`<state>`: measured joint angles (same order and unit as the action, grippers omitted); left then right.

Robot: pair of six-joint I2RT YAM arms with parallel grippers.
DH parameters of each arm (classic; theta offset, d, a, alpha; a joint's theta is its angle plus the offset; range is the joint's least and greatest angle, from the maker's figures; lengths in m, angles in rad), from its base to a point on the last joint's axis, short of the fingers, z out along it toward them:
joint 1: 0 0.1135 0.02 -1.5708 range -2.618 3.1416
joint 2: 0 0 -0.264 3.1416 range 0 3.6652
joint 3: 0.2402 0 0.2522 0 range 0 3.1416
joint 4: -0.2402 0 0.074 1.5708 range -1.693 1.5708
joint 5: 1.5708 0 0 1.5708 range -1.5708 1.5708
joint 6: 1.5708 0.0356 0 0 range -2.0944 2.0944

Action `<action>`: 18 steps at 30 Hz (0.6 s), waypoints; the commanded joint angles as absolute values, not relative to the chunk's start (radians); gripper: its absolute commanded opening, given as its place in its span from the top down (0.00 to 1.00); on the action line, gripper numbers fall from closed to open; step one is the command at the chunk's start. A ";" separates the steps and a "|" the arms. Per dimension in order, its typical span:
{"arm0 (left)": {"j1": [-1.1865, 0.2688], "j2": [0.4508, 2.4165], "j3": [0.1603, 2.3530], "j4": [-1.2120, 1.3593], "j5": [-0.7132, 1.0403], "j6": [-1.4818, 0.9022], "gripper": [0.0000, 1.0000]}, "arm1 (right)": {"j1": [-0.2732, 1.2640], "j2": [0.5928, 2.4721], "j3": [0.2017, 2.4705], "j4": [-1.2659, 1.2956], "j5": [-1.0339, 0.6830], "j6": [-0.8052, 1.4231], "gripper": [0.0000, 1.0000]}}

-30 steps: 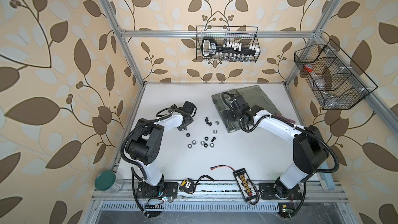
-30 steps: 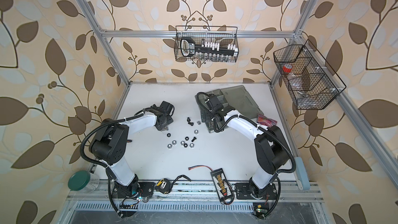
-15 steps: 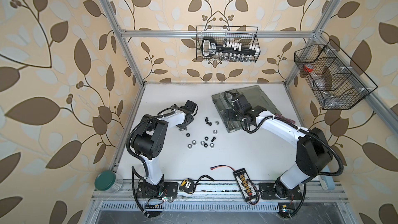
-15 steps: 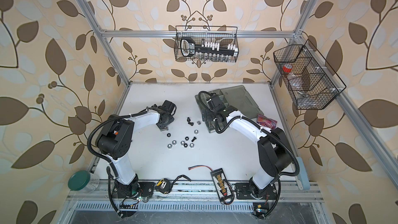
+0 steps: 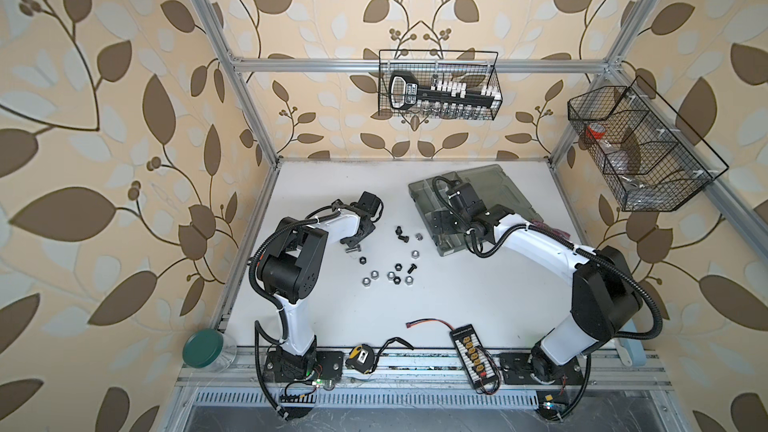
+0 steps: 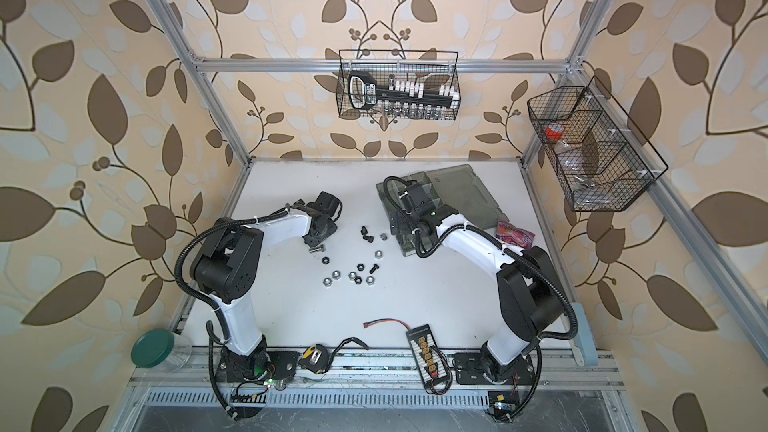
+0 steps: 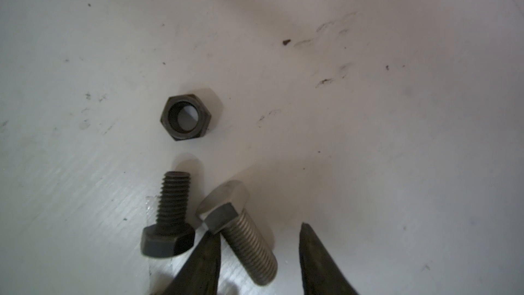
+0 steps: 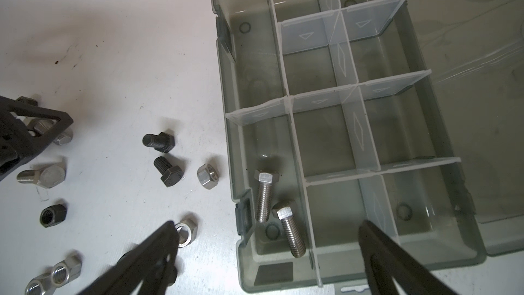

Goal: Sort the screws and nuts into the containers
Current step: 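Grasp a silver bolt with the left gripper and lift it toward the box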

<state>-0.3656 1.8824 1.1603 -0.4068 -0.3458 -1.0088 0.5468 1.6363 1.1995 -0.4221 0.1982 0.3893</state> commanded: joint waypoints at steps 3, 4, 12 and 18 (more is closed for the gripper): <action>-0.357 1.911 1.188 -0.443 -0.377 -1.023 0.61 | 0.543 1.612 1.178 -0.425 0.215 0.403 0.00; -0.357 1.913 1.187 -0.444 -0.377 -1.023 0.62 | 0.544 1.611 1.178 -0.425 0.216 0.403 0.00; -0.350 1.923 1.193 -0.460 -0.360 -0.996 0.82 | 0.542 1.613 1.192 -0.433 0.234 0.402 0.00; -0.357 1.874 1.202 -0.427 -0.317 -0.898 0.94 | 0.533 1.593 1.190 -0.434 0.278 0.419 0.00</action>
<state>-0.3588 1.9057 1.1805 -0.4171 -0.3393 -0.9527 0.5400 1.6295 1.1976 -0.4229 0.2302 0.3973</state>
